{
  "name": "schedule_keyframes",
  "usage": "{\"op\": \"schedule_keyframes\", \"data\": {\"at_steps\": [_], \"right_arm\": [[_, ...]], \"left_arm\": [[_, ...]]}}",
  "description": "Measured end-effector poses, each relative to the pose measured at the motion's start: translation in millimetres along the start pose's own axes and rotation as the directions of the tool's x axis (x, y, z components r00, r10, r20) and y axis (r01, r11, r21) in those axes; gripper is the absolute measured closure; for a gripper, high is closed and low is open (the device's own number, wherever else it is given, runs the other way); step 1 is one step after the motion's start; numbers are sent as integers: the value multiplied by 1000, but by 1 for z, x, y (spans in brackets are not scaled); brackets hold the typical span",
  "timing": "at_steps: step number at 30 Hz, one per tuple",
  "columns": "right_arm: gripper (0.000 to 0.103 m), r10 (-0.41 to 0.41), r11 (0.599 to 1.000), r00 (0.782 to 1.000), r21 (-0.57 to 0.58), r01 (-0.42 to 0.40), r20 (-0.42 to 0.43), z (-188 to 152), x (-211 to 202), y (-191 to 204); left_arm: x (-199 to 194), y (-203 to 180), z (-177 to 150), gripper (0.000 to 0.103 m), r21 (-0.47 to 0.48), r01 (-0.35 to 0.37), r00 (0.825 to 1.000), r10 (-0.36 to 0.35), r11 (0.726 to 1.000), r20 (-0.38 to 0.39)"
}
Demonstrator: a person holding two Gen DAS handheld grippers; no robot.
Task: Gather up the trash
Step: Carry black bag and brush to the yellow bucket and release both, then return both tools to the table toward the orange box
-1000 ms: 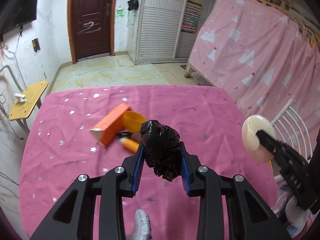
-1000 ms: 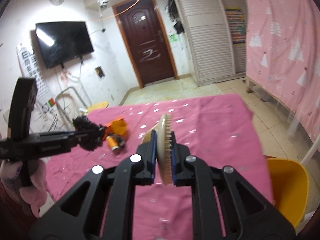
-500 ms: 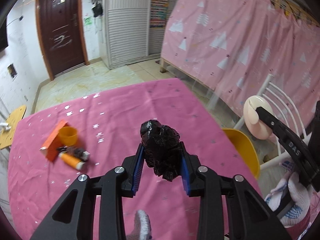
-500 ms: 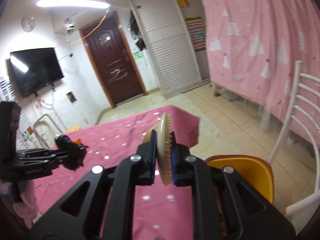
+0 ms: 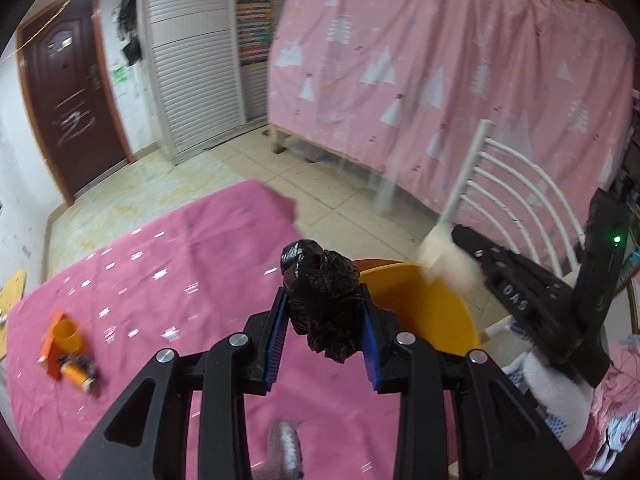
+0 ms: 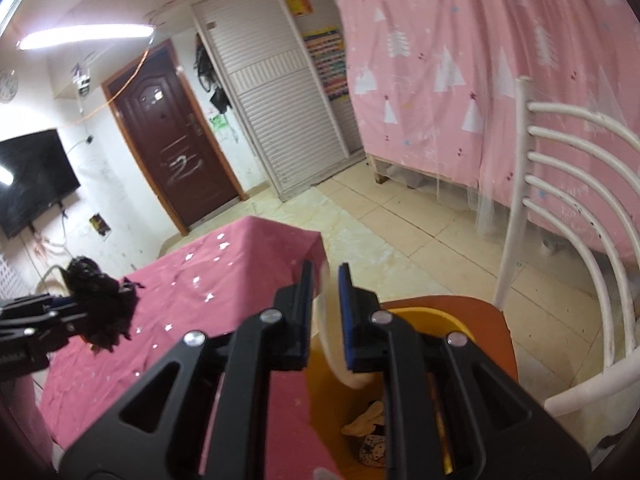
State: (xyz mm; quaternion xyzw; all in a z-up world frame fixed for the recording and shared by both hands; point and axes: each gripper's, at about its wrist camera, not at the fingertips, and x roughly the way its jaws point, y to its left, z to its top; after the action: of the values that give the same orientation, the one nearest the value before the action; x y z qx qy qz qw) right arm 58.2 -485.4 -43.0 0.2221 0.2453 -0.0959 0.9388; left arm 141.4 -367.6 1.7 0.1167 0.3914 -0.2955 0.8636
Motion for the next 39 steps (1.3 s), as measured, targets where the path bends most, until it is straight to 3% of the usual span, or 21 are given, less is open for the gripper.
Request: {"op": "schedule_keyframes", "data": {"at_steps": [10, 12, 14, 16, 20, 29, 33, 39], "right_arm": [[91, -14, 996, 997, 93, 7, 71, 6, -22, -30], [91, -16, 994, 997, 105, 8, 78, 9, -23, -34], [91, -17, 994, 996, 113, 7, 86, 9, -26, -36], [89, -20, 993, 996, 118, 9, 93, 9, -28, -36], [72, -19, 992, 994, 123, 5, 112, 9, -33, -37], [72, -21, 997, 993, 80, 12, 113, 10, -31, -22], [71, -15, 999, 995, 32, 12, 99, 6, -27, -1], [56, 38, 999, 998, -34, -36, 42, -1, -9, 34]], "left_arm": [[39, -55, 14, 77, 43, 92, 994, -89, 995, -58], [46, -60, 17, 70, 26, 126, 989, -123, 992, -76], [51, -65, 18, 40, 17, 152, 985, -150, 988, -84], [54, -67, 18, 33, 13, 146, 986, -144, 989, -79], [55, -63, 14, 33, 2, 137, 987, -136, 991, -87], [34, -28, 16, 33, -54, 104, 993, -106, 993, -41], [19, -1, 11, 33, -62, 41, 999, -41, 997, -9], [-2, 51, 4, 33, -108, -31, 999, 33, 994, 19]]}}
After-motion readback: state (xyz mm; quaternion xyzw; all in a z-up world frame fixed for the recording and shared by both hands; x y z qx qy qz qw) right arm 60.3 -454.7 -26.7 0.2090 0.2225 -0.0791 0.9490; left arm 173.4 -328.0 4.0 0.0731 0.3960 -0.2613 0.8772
